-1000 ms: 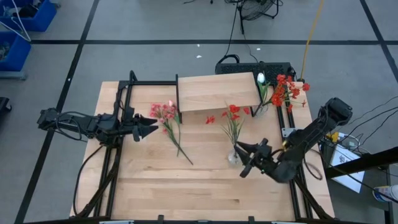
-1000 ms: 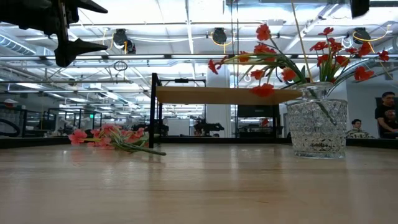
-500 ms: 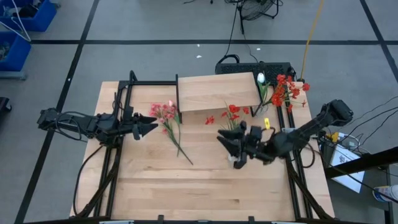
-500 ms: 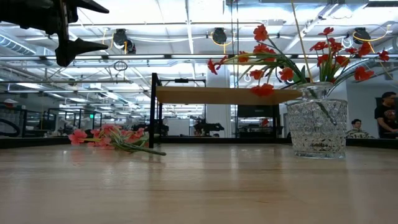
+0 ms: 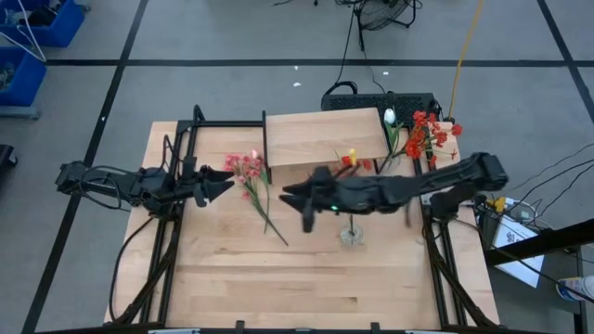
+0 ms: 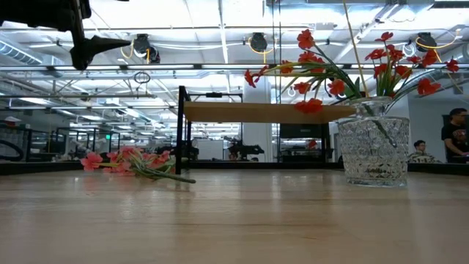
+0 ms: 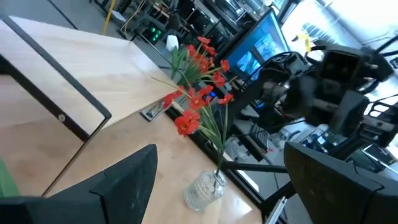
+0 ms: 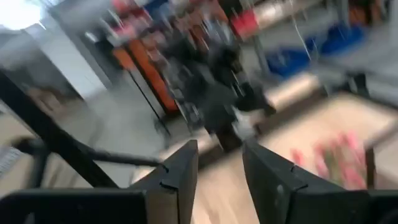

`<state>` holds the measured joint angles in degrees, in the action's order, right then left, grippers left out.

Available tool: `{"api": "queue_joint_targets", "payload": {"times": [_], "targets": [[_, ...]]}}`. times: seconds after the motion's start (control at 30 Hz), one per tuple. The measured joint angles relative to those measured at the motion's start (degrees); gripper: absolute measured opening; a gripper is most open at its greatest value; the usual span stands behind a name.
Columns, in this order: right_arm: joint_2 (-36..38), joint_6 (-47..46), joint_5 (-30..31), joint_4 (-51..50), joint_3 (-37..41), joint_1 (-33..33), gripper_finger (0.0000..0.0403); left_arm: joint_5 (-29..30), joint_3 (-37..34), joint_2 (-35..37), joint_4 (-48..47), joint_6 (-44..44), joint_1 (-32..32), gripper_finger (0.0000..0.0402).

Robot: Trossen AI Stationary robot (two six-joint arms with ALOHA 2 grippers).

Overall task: Pick and place flowers into a vace then onto a shelf
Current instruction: Put the pink flowers into the bottom transparent vase

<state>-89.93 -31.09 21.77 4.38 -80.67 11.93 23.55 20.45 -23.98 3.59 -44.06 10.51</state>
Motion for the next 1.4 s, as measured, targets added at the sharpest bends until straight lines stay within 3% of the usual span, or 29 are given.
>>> {"api": "queue_joint_targets", "payload": {"times": [0.27,0.47,0.73,0.97,1.4], "targets": [[-14.6,-14.1,-11.6,-3.9,-7.4,-5.1,0.0178,0.0,0.0,0.0,-1.4,3.9,0.0,0.0351],[-24.9,-14.8,-14.6,-4.5,-12.1,-6.8,0.0196,-1.1,0.0,0.1,-2.0,6.5,0.0,0.0351],[-35.5,-12.8,-20.6,-16.8,-22.0,-9.0,0.0192,-3.1,0.0,0.1,-2.6,8.2,0.0,0.0351],[-39.8,-10.3,-21.4,-20.4,-26.7,-10.0,0.0192,-3.1,0.0,0.1,-5.4,7.9,0.0,0.0351],[-42.8,-7.4,-21.9,-22.8,-27.0,-11.4,0.0192,-3.1,0.0,0.1,-5.6,9.1,0.0,0.0351]]}}
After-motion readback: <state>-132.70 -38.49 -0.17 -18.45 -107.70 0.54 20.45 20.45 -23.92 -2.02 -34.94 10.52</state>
